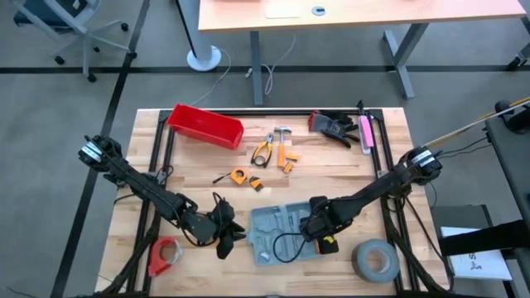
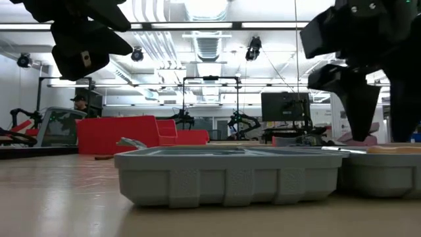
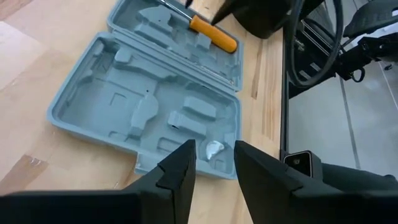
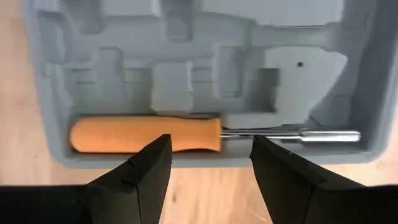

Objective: Prefit tool cases
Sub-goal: Adjust the yellow screwdriver in the prefit tool case

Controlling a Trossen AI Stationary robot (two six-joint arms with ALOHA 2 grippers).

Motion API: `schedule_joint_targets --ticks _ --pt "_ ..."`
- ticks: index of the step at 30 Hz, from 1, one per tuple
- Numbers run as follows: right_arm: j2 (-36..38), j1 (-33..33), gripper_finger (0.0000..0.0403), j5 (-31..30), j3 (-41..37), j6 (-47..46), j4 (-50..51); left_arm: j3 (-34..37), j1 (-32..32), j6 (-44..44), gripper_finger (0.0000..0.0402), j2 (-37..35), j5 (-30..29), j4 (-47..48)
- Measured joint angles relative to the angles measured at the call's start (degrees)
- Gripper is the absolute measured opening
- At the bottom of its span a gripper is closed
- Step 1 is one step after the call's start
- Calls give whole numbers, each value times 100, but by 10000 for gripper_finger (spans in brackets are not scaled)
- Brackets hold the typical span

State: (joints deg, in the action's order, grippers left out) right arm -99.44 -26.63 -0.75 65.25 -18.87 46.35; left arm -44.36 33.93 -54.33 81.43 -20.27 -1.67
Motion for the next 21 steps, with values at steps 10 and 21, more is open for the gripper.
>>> schedule_joint_targets --ticks 10,21 --pt "0 4 199 476 201 67 253 0 0 -17 124 -4 -2 -4" --pt "2 4 199 263 852 260 743 0 0 -20 127 -89 -2 -4"
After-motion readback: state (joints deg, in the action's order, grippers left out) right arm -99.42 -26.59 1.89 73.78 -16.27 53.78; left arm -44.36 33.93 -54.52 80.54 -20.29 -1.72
